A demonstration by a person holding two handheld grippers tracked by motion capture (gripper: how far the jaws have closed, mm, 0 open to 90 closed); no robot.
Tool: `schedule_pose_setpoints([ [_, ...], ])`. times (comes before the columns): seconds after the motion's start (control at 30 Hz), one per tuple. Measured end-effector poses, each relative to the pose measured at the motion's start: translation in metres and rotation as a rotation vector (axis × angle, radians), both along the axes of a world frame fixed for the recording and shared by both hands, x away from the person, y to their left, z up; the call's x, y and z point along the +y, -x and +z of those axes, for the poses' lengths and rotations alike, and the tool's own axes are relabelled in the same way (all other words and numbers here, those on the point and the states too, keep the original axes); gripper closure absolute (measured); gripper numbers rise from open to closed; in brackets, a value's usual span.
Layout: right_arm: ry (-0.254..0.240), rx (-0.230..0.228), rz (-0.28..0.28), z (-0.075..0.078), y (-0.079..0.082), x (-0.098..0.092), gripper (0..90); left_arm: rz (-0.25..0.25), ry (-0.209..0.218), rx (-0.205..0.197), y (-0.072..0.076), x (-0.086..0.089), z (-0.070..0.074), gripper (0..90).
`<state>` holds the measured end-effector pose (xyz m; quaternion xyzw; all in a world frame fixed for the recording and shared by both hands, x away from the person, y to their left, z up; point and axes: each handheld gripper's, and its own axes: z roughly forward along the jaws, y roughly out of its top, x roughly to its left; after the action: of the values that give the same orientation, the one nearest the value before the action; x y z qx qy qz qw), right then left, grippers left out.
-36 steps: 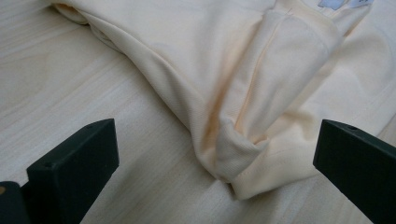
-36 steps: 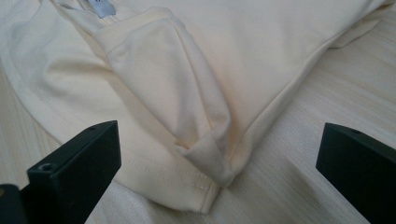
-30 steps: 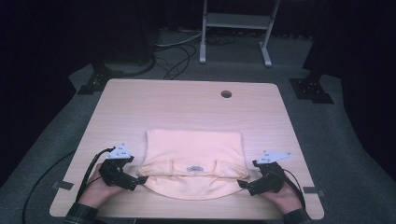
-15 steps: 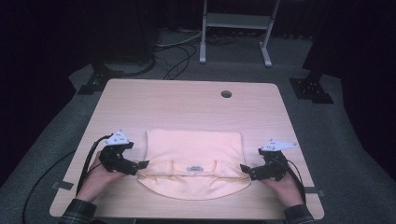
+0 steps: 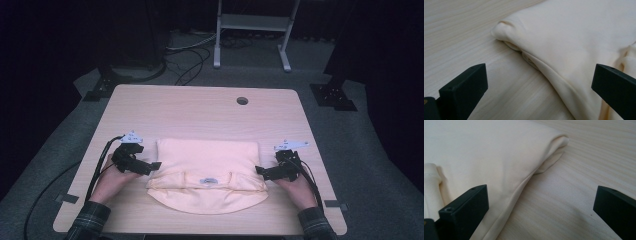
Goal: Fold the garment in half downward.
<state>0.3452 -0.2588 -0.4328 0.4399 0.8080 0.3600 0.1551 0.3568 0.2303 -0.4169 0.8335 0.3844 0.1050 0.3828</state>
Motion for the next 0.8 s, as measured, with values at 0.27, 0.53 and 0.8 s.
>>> schedule_pose_setpoints([
  [0.27,0.028,0.012,0.014,-0.002,0.002,0.002,0.0,-0.017,-0.036,0.034,0.009,-0.002,-0.009,0.2],
  [0.53,0.057,0.016,0.019,-0.005,0.004,0.006,0.0,-0.001,-0.039,0.046,0.008,0.0,-0.014,0.3],
  [0.8,0.073,0.017,0.043,-0.006,0.016,0.008,0.0,-0.025,-0.081,0.043,0.02,-0.004,-0.016,0.2],
])
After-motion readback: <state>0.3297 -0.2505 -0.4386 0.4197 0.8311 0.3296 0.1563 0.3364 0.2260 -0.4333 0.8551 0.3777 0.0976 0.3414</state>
